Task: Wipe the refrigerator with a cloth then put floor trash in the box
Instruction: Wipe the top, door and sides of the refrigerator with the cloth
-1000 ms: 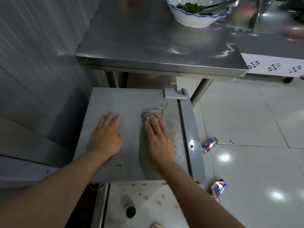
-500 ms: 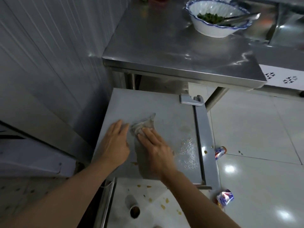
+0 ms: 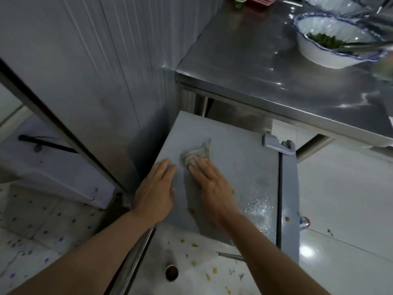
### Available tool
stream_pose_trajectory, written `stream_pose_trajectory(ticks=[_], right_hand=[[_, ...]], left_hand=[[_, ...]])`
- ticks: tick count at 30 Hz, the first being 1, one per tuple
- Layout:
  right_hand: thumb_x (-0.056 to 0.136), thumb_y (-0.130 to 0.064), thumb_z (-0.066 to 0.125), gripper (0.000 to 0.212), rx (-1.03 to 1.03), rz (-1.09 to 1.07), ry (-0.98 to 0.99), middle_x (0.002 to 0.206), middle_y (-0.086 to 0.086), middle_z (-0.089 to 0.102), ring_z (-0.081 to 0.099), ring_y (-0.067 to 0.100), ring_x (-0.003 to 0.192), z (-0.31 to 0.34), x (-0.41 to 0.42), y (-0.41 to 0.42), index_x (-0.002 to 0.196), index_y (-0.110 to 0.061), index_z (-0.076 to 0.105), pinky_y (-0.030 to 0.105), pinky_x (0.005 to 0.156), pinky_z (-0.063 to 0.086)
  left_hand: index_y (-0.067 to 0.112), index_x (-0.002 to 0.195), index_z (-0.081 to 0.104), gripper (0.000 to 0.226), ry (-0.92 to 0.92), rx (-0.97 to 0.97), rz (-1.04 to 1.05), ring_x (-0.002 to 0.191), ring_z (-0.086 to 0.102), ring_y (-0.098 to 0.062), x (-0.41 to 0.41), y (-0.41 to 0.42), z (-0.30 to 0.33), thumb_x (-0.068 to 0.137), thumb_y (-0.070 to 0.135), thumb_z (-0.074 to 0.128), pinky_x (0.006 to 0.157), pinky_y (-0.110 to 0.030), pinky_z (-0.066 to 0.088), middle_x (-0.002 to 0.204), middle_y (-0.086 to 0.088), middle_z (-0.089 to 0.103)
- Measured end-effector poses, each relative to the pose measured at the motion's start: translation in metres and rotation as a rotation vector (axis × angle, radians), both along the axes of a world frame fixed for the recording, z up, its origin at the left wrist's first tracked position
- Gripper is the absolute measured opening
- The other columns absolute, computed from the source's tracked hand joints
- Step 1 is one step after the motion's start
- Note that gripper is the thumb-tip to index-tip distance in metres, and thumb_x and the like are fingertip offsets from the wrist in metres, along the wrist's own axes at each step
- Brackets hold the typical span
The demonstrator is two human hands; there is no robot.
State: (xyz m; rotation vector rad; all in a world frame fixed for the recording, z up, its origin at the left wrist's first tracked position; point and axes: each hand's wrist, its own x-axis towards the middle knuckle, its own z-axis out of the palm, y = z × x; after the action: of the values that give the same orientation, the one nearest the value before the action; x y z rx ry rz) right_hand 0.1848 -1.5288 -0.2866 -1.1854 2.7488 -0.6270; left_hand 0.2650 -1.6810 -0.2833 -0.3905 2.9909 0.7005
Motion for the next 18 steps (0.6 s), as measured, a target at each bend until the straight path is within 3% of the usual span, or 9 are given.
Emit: stream_pose_trajectory(ticks=[2,4,9,12,16,18], right_hand=[[0.085,-0.017,0.028,0.054,0.04,0.094,-0.021,0.144,0.009,0.045,0.038,0.033,0.135,0.002,0.002,0.002,0.132,-0.011,0.054,0.038,0.109,0.021],[0.091,-0.013,0.029,0.052,0.071,0.133,-0.01,0.152,0.004,0.034,0.027,0.028,0.142,0.001,-0.016,0.002,0.14,-0.017,0.045,0.034,0.115,0.02],[0.099,-0.013,0.031,0.052,0.108,-0.055,-0.033,0.16,-0.001,0.007,0.002,0.021,0.147,0.006,-0.063,-0.039,0.149,-0.023,0.022,0.033,0.118,0.008],[0.098,-0.015,0.032,0.053,0.04,0.004,-0.05,0.16,-0.002,0.006,0.002,0.02,0.147,0.003,-0.042,-0.051,0.15,-0.022,0.021,0.029,0.117,0.002],[0.099,-0.018,0.033,0.048,-0.002,0.24,-0.01,0.157,0.002,0.019,0.011,0.022,0.146,-0.003,0.002,-0.042,0.147,-0.018,0.031,0.01,0.107,-0.019],[0.095,-0.017,0.031,0.049,0.018,0.308,0.012,0.154,0.006,0.029,0.02,0.025,0.144,0.003,-0.007,-0.044,0.143,-0.015,0.039,0.011,0.11,-0.015]], left_hand=[[0.013,0.148,0.016,0.061,-0.019,0.019,0.021,0.145,0.002,-0.015,0.01,0.0,0.001,0.095,0.018,0.045,0.117,-0.031,0.019,0.158,0.0,0.004],[0.012,0.148,0.014,0.061,-0.035,0.044,0.031,0.145,0.0,-0.014,0.017,-0.001,0.0,0.096,0.02,0.045,0.117,-0.029,0.014,0.158,0.0,0.002],[0.015,0.148,0.015,0.059,-0.037,0.061,0.105,0.145,0.002,-0.013,0.025,0.002,-0.004,0.096,0.021,0.044,0.117,-0.031,0.014,0.158,0.003,0.004],[0.015,0.148,0.016,0.06,-0.019,0.054,0.133,0.145,0.004,-0.013,0.034,0.005,-0.006,0.096,0.02,0.045,0.118,-0.032,0.014,0.157,0.003,0.007],[0.011,0.145,0.024,0.06,0.069,0.076,0.134,0.144,0.011,-0.014,0.049,0.008,-0.004,0.092,0.014,0.051,0.113,-0.021,0.011,0.155,-0.002,0.017],[0.012,0.145,0.025,0.062,0.077,0.074,0.153,0.144,0.011,-0.012,0.055,0.008,-0.003,0.091,0.018,0.053,0.114,-0.023,0.015,0.156,0.0,0.017]])
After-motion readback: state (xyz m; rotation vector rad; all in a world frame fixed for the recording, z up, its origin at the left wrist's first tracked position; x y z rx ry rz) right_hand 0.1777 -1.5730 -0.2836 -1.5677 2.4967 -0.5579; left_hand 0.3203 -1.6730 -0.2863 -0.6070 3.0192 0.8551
